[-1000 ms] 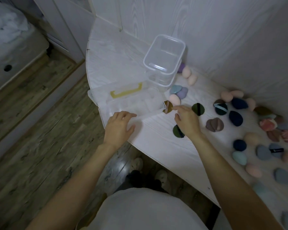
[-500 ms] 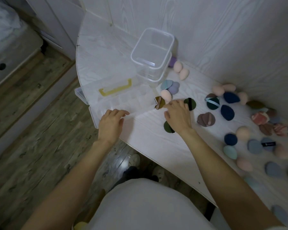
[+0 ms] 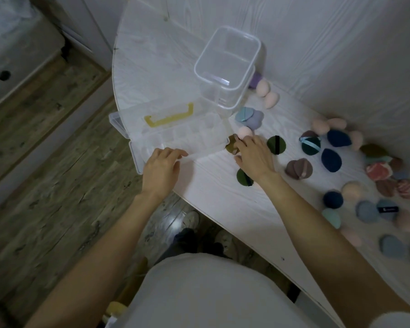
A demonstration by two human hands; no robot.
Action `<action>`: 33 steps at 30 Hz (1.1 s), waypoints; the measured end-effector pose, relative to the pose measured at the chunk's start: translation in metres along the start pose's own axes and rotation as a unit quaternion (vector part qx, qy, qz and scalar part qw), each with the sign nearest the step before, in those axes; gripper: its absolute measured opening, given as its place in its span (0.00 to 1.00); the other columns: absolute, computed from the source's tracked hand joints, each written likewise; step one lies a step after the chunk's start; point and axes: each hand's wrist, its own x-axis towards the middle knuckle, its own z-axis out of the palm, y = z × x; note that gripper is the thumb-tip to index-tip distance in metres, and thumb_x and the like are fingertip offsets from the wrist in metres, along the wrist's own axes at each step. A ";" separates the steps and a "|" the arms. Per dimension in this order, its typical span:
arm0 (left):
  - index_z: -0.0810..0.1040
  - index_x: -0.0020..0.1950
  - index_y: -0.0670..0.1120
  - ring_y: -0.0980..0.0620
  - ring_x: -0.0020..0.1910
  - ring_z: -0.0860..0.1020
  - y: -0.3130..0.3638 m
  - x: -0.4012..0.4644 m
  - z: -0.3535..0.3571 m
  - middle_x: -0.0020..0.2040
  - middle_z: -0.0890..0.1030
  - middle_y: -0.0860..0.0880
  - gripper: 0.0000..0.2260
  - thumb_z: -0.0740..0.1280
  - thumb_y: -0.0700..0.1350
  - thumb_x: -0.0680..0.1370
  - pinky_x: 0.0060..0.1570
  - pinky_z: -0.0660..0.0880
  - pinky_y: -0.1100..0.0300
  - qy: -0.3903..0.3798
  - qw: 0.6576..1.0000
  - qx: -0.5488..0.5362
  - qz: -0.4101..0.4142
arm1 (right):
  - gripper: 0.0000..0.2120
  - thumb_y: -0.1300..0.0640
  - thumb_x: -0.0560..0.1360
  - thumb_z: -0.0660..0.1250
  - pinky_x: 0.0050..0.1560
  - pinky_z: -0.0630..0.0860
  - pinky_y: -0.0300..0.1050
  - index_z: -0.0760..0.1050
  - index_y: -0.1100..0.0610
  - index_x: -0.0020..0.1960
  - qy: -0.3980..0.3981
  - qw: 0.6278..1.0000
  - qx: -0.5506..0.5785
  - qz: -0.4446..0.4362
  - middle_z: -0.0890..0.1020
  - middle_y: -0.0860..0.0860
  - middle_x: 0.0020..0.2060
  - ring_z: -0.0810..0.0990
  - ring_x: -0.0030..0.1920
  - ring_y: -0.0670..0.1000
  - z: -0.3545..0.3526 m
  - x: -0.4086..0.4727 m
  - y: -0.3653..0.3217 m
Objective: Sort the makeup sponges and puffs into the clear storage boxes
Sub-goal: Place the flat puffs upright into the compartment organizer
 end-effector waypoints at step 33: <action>0.78 0.51 0.43 0.48 0.44 0.75 0.110 0.036 0.067 0.48 0.77 0.44 0.08 0.69 0.43 0.74 0.40 0.66 0.60 -0.243 0.952 -0.183 0.025 | 0.11 0.55 0.76 0.66 0.50 0.75 0.47 0.76 0.55 0.57 0.144 0.935 0.254 0.200 0.78 0.51 0.48 0.75 0.46 0.50 -0.014 -0.090 0.057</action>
